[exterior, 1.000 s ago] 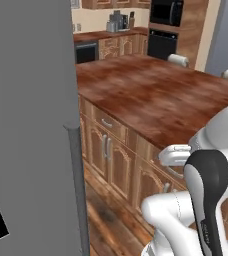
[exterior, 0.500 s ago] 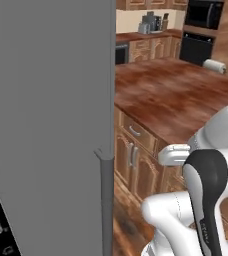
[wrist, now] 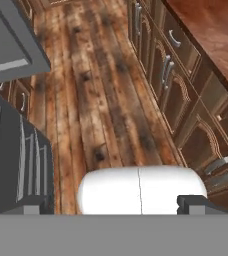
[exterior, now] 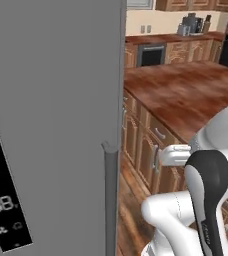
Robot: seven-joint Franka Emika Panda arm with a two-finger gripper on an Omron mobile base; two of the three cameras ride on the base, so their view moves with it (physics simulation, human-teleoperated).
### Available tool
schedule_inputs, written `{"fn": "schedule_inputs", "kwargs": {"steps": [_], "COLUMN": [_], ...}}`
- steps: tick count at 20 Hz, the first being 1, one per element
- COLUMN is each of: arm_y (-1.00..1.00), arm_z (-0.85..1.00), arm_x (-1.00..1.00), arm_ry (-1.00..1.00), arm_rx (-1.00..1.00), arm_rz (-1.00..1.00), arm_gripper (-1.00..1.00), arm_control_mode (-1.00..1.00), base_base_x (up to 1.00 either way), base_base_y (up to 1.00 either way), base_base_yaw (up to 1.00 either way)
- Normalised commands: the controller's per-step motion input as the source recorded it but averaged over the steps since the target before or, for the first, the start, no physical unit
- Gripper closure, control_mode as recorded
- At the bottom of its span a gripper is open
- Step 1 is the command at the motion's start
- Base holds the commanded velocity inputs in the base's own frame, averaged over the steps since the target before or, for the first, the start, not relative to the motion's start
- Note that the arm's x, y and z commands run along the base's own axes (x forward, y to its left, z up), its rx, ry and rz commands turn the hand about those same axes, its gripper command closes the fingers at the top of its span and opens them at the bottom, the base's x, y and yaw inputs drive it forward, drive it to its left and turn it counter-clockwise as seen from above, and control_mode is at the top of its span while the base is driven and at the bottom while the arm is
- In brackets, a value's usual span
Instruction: Open the fridge, grab two sodas, and place both sodas inside the bowl with ice on the dining counter.
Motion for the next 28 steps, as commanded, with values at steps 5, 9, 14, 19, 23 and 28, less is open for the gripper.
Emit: {"fn": "schedule_inputs", "kwargs": {"steps": [5, 9, 14, 19, 23, 28], "arm_y": [0.0, 0.0, 0.0, 0.0, 0.0, 0.0], "arm_z": [0.0, 0.0, 0.0, 0.0, 0.0, 0.0], "arm_x": [0.0, 0.0, 0.0, 0.0, 0.0, 0.0], "arm_ry": [0.0, 0.0, 0.0, 0.0, 0.0, 0.0], "arm_rx": [0.0, 0.0, 0.0, 0.0, 0.0, 0.0], "arm_rz": [0.0, 0.0, 0.0, 0.0, 0.0, 0.0], "arm_gripper": [-1.0, -1.0, -1.0, -1.0, -1.0, -1.0], "arm_control_mode": [1.0, 1.0, 1.0, 1.0, 1.0, 1.0], "base_base_x": [0.68, 0.59, 0.1, 0.0, 0.0, 0.0], "base_base_y": [-0.11, -0.13, -0.18, -0.22, -0.32, -0.32], "base_base_yaw": [0.31, 0.34, 0.42, 0.48, 0.5, 0.53]}}
